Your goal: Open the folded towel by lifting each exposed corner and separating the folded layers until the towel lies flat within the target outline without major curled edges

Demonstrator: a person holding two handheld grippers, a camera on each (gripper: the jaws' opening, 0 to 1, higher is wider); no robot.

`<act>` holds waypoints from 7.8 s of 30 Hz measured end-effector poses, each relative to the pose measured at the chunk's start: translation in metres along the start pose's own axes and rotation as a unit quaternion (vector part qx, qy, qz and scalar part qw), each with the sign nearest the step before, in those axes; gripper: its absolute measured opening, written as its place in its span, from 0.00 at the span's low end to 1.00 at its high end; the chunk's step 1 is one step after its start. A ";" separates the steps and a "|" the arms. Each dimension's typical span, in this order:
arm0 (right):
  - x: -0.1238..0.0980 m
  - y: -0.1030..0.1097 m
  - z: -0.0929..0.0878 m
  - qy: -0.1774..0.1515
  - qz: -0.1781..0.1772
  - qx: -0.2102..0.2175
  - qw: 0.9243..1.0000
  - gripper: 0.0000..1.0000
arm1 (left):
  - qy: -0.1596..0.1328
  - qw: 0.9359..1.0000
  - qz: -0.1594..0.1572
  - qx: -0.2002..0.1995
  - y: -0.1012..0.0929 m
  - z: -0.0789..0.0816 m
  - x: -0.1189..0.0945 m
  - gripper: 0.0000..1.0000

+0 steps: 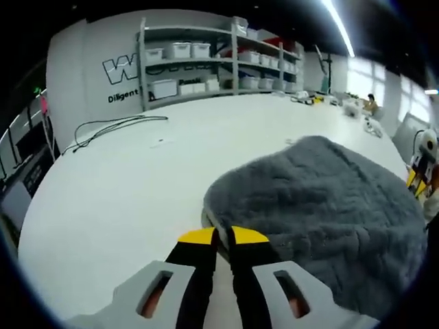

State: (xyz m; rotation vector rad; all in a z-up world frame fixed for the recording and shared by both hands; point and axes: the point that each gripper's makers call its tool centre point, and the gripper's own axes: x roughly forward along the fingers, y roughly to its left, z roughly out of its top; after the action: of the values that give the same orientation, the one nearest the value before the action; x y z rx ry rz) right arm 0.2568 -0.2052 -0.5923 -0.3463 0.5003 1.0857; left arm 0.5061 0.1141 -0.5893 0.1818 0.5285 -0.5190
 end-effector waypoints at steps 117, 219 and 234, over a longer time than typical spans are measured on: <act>0.028 -0.074 0.026 -0.010 -0.183 -0.015 0.983 0.05 | -0.005 0.995 -0.070 0.068 -0.113 -0.060 -0.106 0.08; 0.031 -0.087 0.041 -0.077 -0.152 0.043 0.985 0.21 | -0.033 0.977 -0.200 -0.063 -0.183 -0.119 -0.205 0.06; 0.042 -0.086 0.036 -0.045 -0.142 0.034 0.988 0.21 | -0.035 0.975 -0.204 -0.082 -0.178 -0.118 -0.210 0.05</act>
State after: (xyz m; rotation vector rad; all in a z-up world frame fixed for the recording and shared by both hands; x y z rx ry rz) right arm 0.3582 -0.1924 -0.5832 -0.2967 0.3930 0.8020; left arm 0.2078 0.0857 -0.5860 -0.1073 0.5387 -0.8753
